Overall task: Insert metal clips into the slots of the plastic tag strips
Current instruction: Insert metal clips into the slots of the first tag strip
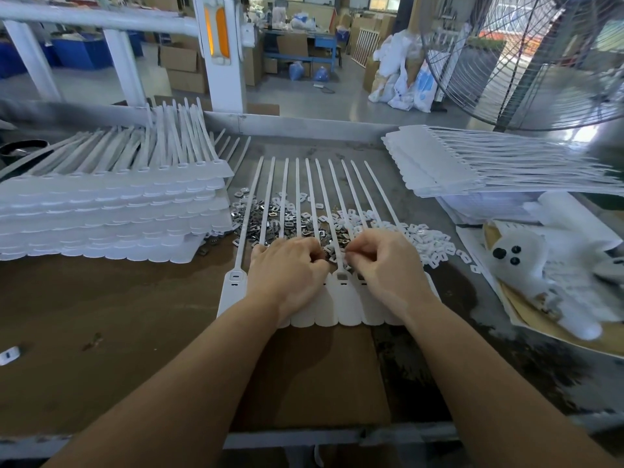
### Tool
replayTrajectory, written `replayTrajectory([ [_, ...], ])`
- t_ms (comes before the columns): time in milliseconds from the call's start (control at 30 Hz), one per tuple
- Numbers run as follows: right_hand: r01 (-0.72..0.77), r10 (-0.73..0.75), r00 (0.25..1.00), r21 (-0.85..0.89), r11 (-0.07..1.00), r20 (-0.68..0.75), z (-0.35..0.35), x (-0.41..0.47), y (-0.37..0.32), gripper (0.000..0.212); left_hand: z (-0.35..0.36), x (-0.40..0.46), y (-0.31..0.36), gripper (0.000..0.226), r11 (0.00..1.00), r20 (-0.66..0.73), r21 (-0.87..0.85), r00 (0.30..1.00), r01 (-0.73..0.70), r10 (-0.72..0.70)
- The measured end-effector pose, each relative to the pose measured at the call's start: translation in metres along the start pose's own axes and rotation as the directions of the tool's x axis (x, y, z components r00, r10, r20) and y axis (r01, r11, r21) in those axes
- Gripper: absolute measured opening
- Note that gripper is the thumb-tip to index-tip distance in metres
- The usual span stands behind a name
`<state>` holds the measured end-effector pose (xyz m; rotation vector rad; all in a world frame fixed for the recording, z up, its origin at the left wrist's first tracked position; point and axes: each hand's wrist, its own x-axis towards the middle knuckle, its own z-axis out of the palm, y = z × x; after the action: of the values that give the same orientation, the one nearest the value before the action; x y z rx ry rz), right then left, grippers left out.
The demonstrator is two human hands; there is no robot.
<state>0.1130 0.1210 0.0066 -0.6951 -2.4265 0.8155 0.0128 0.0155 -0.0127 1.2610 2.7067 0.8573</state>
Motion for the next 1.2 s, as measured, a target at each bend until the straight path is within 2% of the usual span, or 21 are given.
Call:
replayTrajectory([
  [200,-0.134,0.124,0.980,0.051,0.990,0.157,-0.008,-0.002,-0.005,0.006,-0.002,0.000,0.001,0.011,1.000,0.013,0.002,1.000,0.011,-0.011],
  [367,-0.265,0.240,0.951,0.112,0.958,0.197,-0.009,-0.001,-0.008,0.007,-0.001,0.001,0.001,0.009,1.000,0.017,0.005,1.000,0.016,-0.016],
  [533,-0.334,0.295,0.924,0.139,0.932,0.243,-0.012,0.000,-0.010,0.006,-0.001,0.000,0.001,0.012,1.000,0.013,-0.018,1.000,0.018,-0.018],
  [900,-0.323,0.297,0.939,0.150,0.934,0.175,-0.009,-0.006,-0.012,0.010,0.000,0.000,0.001,0.011,1.000,0.002,-0.011,1.000,0.013,-0.013],
  [1133,-0.340,0.324,0.931,0.075,0.937,0.169,-0.010,-0.003,-0.017,0.018,-0.001,0.001,0.002,0.011,1.000,0.009,-0.014,1.000,0.011,-0.011],
  [1200,-0.369,0.353,0.919,0.064,0.927,0.174,-0.010,-0.001,-0.017,0.013,-0.001,0.001,0.002,0.011,1.000,0.011,-0.010,1.000,0.011,-0.011],
])
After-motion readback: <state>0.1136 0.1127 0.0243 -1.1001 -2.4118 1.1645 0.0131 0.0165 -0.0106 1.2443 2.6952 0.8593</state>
